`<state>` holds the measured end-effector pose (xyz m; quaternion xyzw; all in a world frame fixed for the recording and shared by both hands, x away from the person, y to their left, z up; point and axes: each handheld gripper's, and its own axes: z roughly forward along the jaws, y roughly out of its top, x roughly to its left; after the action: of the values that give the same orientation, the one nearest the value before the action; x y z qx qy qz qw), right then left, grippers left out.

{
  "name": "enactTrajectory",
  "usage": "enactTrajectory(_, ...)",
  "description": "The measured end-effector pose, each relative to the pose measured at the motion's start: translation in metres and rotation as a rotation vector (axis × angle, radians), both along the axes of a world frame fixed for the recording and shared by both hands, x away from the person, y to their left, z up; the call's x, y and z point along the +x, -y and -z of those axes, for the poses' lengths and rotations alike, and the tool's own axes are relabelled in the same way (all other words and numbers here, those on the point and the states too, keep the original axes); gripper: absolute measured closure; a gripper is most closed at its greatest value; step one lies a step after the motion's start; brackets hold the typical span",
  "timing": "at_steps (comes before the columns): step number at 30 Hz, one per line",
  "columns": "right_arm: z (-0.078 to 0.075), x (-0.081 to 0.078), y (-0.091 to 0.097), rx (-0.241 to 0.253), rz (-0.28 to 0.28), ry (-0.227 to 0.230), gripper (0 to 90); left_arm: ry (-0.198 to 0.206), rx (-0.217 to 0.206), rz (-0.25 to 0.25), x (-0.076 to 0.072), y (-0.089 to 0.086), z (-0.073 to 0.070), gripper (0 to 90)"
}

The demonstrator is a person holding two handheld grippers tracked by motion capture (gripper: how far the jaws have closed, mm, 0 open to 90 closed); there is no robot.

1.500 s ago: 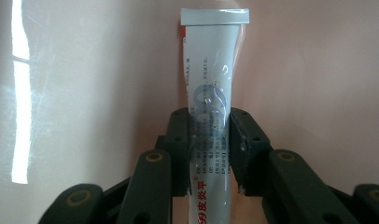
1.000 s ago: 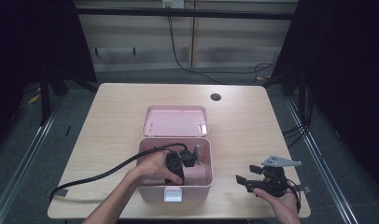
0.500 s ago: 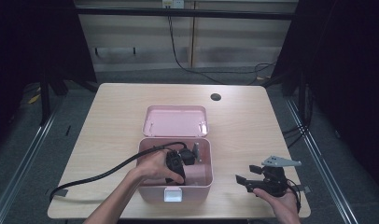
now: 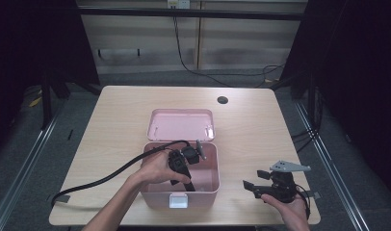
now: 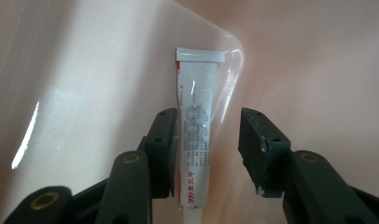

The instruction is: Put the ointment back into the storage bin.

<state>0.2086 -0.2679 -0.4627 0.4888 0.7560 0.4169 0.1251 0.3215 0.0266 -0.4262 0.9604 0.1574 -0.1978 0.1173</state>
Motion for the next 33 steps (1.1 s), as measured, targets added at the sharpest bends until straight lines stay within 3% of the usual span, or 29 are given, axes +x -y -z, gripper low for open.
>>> enactTrajectory(4, 0.0, 0.0, 0.0, 0.001, 0.0, 0.001, 25.4, 0.033, -0.021, 0.003, -0.001, -0.003, -0.007, 57.7)
enactTrajectory(11, 0.0, 0.0, 0.0, 0.001, -0.001, 0.001, 25.3, 0.042, -0.066, -0.006, -0.002, -0.009, -0.02, 55.8)
enactTrajectory(12, 0.0, 0.0, 0.0, 0.001, 0.0, 0.0, 25.4, 0.045, -0.08, -0.027, -0.004, -0.01, -0.023, 55.2)
enactTrajectory(25, 0.0, 0.001, 0.0, 0.001, -0.002, -0.001, 25.3, 0.099, -0.132, -0.023, -0.008, -0.021, -0.043, 51.4)
enactTrajectory(33, 0.0, 0.001, 0.0, 0.002, -0.002, -0.001, 25.4, 0.142, -0.153, -0.05, -0.01, -0.033, -0.056, 49.3)
